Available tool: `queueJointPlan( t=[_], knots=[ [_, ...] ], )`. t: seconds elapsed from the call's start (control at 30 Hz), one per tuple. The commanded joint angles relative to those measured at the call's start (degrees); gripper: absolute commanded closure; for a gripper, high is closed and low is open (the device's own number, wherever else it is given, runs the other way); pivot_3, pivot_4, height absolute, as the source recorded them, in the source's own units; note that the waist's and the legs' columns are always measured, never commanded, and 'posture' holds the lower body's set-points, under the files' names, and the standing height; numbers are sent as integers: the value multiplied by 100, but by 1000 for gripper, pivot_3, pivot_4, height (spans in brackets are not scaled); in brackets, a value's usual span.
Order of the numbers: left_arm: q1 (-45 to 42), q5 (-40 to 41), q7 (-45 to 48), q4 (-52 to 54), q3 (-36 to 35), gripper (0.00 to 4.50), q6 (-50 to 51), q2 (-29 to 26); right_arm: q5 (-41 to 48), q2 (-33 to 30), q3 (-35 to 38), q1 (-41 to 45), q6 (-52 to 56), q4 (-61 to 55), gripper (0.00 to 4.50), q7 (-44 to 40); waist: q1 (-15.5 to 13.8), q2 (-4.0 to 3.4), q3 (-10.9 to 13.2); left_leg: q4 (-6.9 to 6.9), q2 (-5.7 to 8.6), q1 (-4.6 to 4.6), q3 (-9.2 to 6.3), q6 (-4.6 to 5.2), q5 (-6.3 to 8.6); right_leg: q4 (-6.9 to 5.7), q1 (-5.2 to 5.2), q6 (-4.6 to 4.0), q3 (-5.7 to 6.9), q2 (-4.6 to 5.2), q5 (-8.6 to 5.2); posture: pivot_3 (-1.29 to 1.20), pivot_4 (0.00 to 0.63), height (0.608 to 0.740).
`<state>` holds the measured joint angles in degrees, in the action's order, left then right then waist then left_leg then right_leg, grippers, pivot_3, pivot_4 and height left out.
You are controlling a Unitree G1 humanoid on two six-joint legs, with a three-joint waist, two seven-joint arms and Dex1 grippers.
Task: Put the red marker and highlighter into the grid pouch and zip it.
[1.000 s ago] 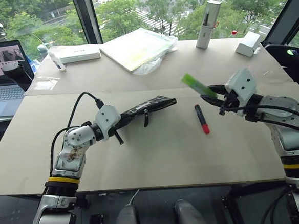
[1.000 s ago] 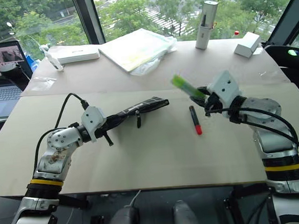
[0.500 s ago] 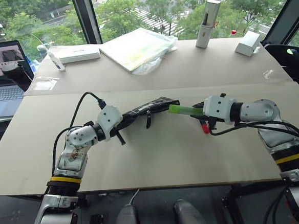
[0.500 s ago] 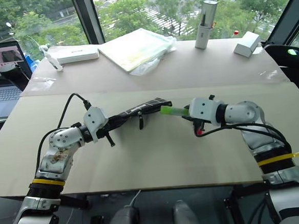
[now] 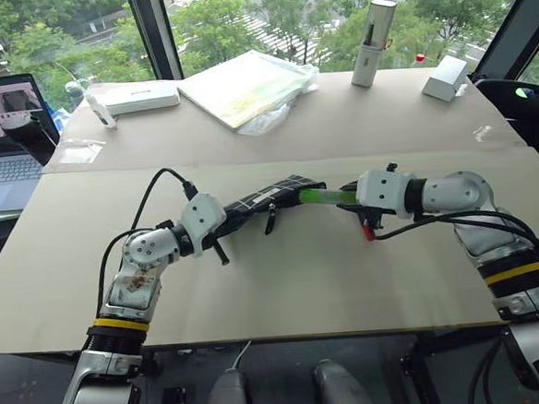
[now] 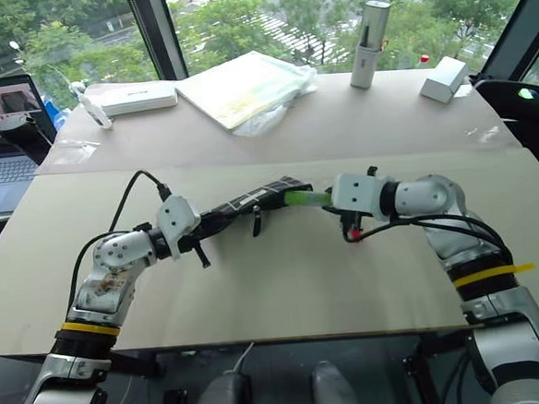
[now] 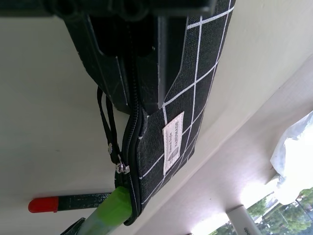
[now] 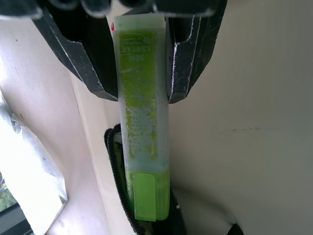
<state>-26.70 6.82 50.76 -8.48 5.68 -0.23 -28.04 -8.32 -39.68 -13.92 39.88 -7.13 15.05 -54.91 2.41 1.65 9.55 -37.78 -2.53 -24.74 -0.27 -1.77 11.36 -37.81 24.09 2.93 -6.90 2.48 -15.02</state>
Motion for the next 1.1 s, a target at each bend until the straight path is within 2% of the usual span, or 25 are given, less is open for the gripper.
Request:
queueJointPlan(
  t=[0.03, 0.3, 0.5, 0.77, 0.83, 0.97, 1.03, 1.1],
  knots=[
    [-77, 0, 60, 46, 8, 4500, -190, -37, -183, 249, -162, 376, 79, -4, 3458, 68, 3, 0, 0, 0, 0, 0, 0, 0, 0, -1, 1, 0, 0, 0, 0, 0, 150, 731],
    [-146, 11, 122, -67, 29, 4500, -256, -8, -738, 819, -637, 649, 69, 80, 3458, 320, -24, 0, 0, -3, 2, 0, 0, 0, 0, -7, 1, 0, 1, 2, 0, 0, 150, 731],
    [-191, 24, 168, -102, 35, 4500, -270, 23, -1293, 1371, -1163, 543, -104, 45, 3458, 597, 3, 0, 0, -2, 1, 0, 0, 0, 0, -17, 7, 0, 1, 0, 0, 0, 150, 731],
    [-195, 40, 182, -83, 21, 4500, -259, 35, -1347, 1563, -1129, 528, -239, 164, 3458, 809, -12, 0, 0, -3, 1, 0, 0, -1, 0, -16, 5, 0, 1, 1, 0, 0, 150, 731],
    [-160, 44, 170, -40, 9, 4500, -246, 26, -1166, 1532, -894, 542, -100, 193, 2455, 841, -9, 0, 0, -3, 1, 0, 0, -1, 0, -17, 5, 0, 1, 1, 0, 0, 150, 731],
    [-102, 46, 137, 21, -12, 4500, -219, 14, -562, 1376, -272, 552, 271, 146, 1227, 700, -11, 0, 0, -3, 1, 0, -1, -1, 0, -17, 4, 0, 2, 1, 0, 0, 150, 731],
    [-81, 45, 105, 39, -23, 4500, -208, 15, 169, 1130, 159, 362, 705, -175, 1227, 143, -32, 0, 0, -3, 1, 0, -1, -1, 0, -16, 3, 0, 2, 2, 0, 0, 150, 731],
    [-48, 38, 76, 69, -29, 4500, -204, 19, 1099, 811, 654, -35, 1579, -802, 1227, -452, -85, 0, 0, -3, 2, -1, -3, -1, 0, -14, -1, 0, 4, 3, 0, 0, 150, 731]
  ],
)
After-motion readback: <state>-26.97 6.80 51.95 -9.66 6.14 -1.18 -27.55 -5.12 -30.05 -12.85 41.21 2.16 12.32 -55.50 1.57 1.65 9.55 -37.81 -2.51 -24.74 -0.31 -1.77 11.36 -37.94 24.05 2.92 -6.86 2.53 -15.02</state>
